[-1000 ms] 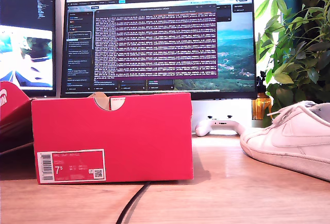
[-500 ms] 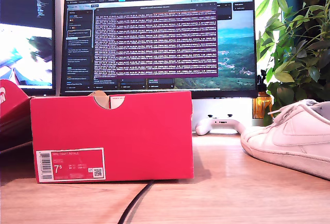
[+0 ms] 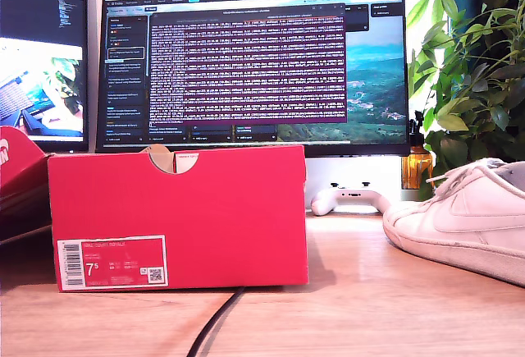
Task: Pack the white shoes by picking the first shoe and placing it inside the red shoebox, left side, then picking and rotating the second shoe and placing it in the shoebox
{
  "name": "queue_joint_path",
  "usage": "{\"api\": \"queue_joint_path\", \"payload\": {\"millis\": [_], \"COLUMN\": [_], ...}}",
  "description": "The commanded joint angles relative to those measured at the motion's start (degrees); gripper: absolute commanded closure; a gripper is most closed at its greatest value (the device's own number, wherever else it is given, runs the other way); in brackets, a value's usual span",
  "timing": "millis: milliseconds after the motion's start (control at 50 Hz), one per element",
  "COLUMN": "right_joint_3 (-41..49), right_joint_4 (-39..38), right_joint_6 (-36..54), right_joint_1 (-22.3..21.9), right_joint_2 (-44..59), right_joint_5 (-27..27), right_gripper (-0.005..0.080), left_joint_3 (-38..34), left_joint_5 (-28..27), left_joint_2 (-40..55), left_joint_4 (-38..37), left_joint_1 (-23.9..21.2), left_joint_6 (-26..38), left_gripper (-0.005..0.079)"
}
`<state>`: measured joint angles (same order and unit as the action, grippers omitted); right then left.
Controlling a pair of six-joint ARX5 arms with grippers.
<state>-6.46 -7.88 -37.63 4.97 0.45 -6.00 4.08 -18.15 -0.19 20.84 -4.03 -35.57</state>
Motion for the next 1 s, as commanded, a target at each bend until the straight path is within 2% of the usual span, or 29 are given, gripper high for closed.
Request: {"api": "queue_joint_path", "payload": {"millis": [0, 120, 220, 240, 280, 300, 340, 380, 440, 460, 480, 560, 580, 600, 640, 660, 700, 720, 760, 840, 980], "right_joint_3": [0.15, -0.92, -3.72, -4.48, -6.12, -7.17, -9.07, -11.1, -14.12, -15.21, -16.22, -21.16, -22.36, -23.58, -26.38, -27.43, -30.05, -31.3, -33.79, -38.6, -45.88], "right_joint_4": [-0.39, 0.2, 3.02, 3.89, 5.4, 6.27, 7.76, 8.96, 10.34, 10.86, 11.37, 14.49, 15.58, 16.63, 18.95, 19.82, 22.14, 23.06, 25.22, 29.7, 36.94], "right_joint_6": [0.17, 0.5, 3.87, 4.76, 6.36, 7.1, 8.83, 10.67, 13.73, 14.45, 15.13, 16.35, 16.74, 17.16, 17.46, 17.86, 18.53, 19.04, 20.0, 21.84, 23.12], "right_joint_1": [0.33, 0.33, 0.33, 0.33, 0.33, 0.33, 0.33, 0.33, 0.33, 0.33, 0.33, 0.33, 0.33, 0.33, 0.35, 0.35, 0.37, 0.37, 0.39, 0.39, 0.39], "right_joint_2": [-0.22, 0.85, 3.45, 4.2, 5.86, 6.93, 8.96, 11.39, 15.34, 16.76, 18.08, 24.26, 25.62, 27.04, 30.47, 31.74, 34.95, 36.2, 39.01, 43.91, 51.04], "right_joint_5": [-1.05, -4.68, -7.37, -7.78, -8.55, -8.85, -9.14, -9.14, -9.2, -9.49, -9.88, -10.95, -11.32, -11.72, -12.2, -12.52, -13.11, -13.22, -13.42, -13.4, -13.4], "right_gripper": [0.0761, 0.0763, 0.0763, 0.0763, 0.0763, 0.0763, 0.0763, 0.0763, 0.0763, 0.0763, 0.0763, 0.0763, 0.0763, 0.0763, 0.0763, 0.0763, 0.0763, 0.0763, 0.0763, 0.0763, 0.0763], "left_joint_3": [1.03, 4.81, 9.81, 10.91, 13.07, 14.34, 16.24, 18.38, 20.9, 21.62, 22.27, 24.13, 24.35, 24.48, 24.5, 24.5, 24.5, 24.5, 24.5, 24.5, 24.5], "left_joint_5": [-1.97, -6.34, -7.08, -7.08, -7.13, -7.15, -7.15, -7.21, -7.19, -7.17, -7.17, -6.82, -6.62, -6.27, -5.2, -4.28, -2.49, -1.46, 1.01, 6.25, 12.83], "left_joint_2": [-0.46, 0.04, 1.79, 2.36, 3.67, 4.57, 6.14, 8.15, 11.06, 12.09, 13.03, 17.07, 18.05, 19.02, 20.92, 21.88, 23.96, 24.83, 27.02, 30.62, 38.03], "left_joint_4": [-0.76, -8.41, -18.12, -20.11, -23.98, -26.18, -29.66, -33.64, -38.4, -39.8, -41.09, -45.13, -45.72, -46.21, -46.69, -46.99, -47.32, -47.5, -47.95, -49.22, -49.81], "left_joint_1": [-0.13, -0.15, -0.15, -0.15, -0.17, -0.17, -0.22, -0.39, -0.87, -1.09, -1.36, -2.75, -3.19, -3.67, -4.83, -5.44, -6.86, -7.5, -9.35, -13.11, -20.22], "left_joint_6": [2.95, 10.88, 16.9, 21.35, 22.38, 27.63, 28.46, 35.85, 41.22, 41.22, 45.33, 52.72, 52.72, 55.58, 56.3, 59.78, 60.48, 63.39, 64.32, 71.52, 75.36], "left_gripper": [0.076, 0.0761, 0.0761, 0.0761, 0.0761, 0.0761, 0.0761, 0.0761, 0.0761, 0.0761, 0.0761, 0.0761, 0.0761, 0.0761, 0.0761, 0.0761, 0.0761, 0.0761, 0.0761, 0.0761, 0.0761]}}
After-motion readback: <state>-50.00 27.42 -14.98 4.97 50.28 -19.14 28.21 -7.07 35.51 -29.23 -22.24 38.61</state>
